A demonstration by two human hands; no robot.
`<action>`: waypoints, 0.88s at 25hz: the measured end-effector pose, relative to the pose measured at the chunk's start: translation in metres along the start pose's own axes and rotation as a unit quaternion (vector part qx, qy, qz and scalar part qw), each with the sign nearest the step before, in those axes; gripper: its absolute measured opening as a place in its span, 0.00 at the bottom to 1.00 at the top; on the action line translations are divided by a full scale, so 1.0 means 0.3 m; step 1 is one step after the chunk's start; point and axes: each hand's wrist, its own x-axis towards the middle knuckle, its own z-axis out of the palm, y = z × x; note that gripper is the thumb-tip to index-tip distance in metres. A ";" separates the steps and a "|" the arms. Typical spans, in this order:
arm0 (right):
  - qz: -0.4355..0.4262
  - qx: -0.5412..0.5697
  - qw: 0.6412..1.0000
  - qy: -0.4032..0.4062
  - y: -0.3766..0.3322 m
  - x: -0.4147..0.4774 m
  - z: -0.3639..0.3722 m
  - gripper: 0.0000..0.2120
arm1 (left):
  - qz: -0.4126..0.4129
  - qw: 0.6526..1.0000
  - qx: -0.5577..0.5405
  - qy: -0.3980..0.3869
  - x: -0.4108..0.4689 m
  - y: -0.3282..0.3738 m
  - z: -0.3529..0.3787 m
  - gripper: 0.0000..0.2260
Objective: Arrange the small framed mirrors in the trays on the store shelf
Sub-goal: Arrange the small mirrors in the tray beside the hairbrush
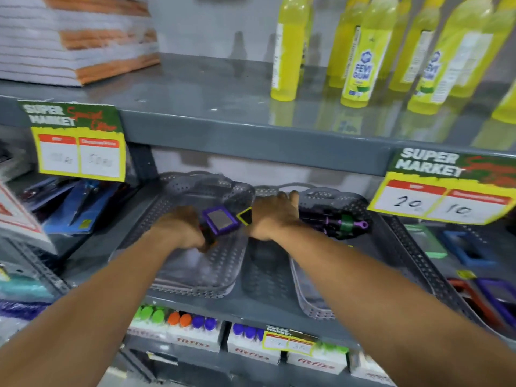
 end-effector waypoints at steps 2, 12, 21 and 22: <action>0.019 -0.004 1.000 0.003 0.094 -0.022 -0.008 0.16 | 0.023 1.000 -0.006 -0.006 -0.010 0.071 -0.018 0.18; 0.140 -0.022 0.986 -0.089 0.549 -0.182 0.074 0.22 | 0.212 0.974 0.039 -0.071 -0.040 0.538 0.151 0.23; 0.127 -0.030 0.969 -0.212 0.729 -0.311 0.232 0.13 | 0.179 0.981 0.048 -0.051 -0.122 0.787 0.356 0.19; 0.131 -0.036 0.968 -0.210 0.736 -0.317 0.250 0.12 | 0.167 0.983 0.044 -0.058 -0.126 0.800 0.373 0.24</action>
